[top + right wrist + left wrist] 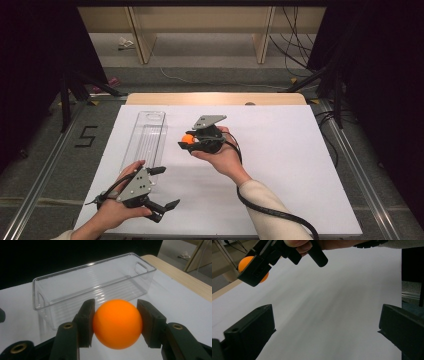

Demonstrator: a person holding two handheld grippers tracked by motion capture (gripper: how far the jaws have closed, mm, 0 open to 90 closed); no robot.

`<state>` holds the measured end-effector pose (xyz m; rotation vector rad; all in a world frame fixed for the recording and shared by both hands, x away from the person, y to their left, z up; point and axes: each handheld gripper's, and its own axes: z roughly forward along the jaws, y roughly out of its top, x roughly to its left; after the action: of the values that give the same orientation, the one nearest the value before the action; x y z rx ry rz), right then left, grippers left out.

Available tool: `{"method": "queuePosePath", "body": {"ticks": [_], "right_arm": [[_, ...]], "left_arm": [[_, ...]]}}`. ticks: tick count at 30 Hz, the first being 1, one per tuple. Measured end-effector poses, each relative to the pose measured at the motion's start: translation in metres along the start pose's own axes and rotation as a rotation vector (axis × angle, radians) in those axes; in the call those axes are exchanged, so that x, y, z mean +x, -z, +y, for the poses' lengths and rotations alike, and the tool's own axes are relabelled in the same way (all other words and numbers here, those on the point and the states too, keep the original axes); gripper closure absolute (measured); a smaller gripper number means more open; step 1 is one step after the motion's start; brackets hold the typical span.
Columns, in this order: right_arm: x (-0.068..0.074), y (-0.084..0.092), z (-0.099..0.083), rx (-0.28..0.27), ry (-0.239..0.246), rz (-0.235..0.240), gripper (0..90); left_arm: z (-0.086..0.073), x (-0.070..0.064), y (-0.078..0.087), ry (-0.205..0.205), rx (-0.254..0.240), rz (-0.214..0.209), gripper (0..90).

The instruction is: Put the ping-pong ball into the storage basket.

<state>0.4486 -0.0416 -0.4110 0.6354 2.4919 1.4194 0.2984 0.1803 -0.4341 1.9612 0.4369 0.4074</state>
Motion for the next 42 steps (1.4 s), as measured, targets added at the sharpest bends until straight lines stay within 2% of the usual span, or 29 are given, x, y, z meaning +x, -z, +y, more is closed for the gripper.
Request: {"method": "queuePosePath", "body": {"ticks": [42], "right_arm": [[0.002,-0.024,0.024,0.006,0.019,0.020,51.5]], "left_arm": [[0.000,-0.002,0.000,-0.006,0.001,-0.008,0.0]]}}
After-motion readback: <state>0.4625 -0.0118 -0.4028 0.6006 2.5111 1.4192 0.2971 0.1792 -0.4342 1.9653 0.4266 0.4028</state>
